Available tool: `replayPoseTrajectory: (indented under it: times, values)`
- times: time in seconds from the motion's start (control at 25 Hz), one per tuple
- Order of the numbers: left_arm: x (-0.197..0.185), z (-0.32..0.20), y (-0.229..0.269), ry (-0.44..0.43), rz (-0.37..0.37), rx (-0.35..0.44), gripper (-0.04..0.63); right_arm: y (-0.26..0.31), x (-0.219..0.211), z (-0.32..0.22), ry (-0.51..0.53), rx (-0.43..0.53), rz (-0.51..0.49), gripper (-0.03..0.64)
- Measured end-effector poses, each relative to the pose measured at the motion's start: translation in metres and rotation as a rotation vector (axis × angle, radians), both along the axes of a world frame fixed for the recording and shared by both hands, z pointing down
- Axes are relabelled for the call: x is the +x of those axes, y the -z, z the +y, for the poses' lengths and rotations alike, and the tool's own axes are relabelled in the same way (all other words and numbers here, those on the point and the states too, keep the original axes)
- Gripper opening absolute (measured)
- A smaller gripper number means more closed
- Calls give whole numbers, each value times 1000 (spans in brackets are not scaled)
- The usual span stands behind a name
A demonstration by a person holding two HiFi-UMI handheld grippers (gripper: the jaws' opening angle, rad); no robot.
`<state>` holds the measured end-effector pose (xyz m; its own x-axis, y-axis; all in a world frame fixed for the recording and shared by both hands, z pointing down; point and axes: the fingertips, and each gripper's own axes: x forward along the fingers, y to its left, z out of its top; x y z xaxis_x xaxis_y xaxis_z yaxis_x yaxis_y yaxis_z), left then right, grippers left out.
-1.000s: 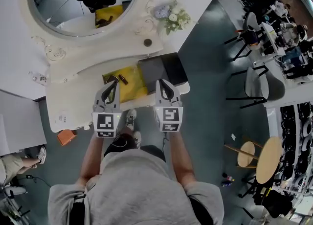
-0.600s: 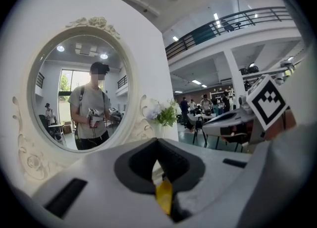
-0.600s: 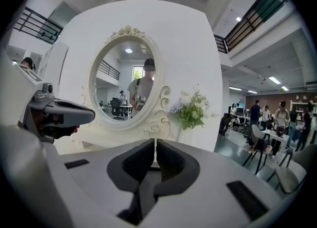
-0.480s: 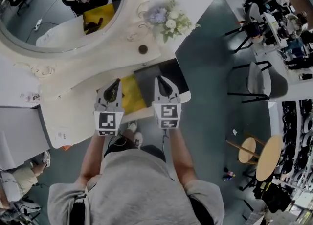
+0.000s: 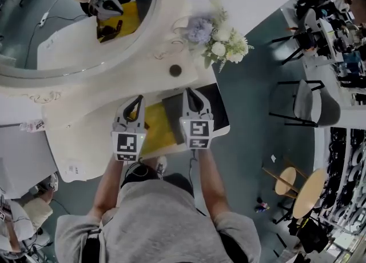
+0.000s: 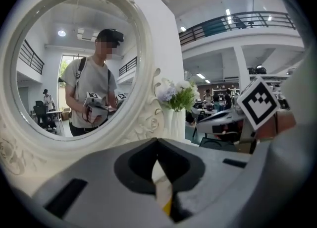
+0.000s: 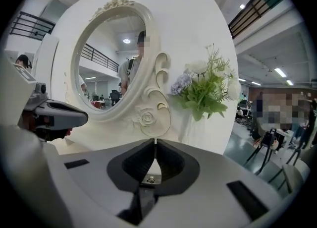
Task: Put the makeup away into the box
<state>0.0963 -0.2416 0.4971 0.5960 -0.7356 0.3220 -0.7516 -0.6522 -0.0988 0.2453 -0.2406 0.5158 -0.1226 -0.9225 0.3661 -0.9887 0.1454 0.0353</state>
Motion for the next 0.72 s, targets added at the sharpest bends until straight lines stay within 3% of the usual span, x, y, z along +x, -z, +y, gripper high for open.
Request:
replayPoseTrajectory:
  times: [0.2, 0.28, 0.32, 0.72]
  values:
    - [2, -19, -23, -20, -12, -35, 3, -27, -8, -33, 26, -61, -40, 42]
    - [2, -24, -29, -24, -12, -46, 3, -40, -11, -45, 42, -98, -54, 177]
    - [2, -26, -31, -25, -11, -52, 3, -46, -12, -51, 47, -114, -50, 199]
    - [-3, -33, -49, -31, -17, -98, 3, -93, -12, -88, 96, -233, 31, 235]
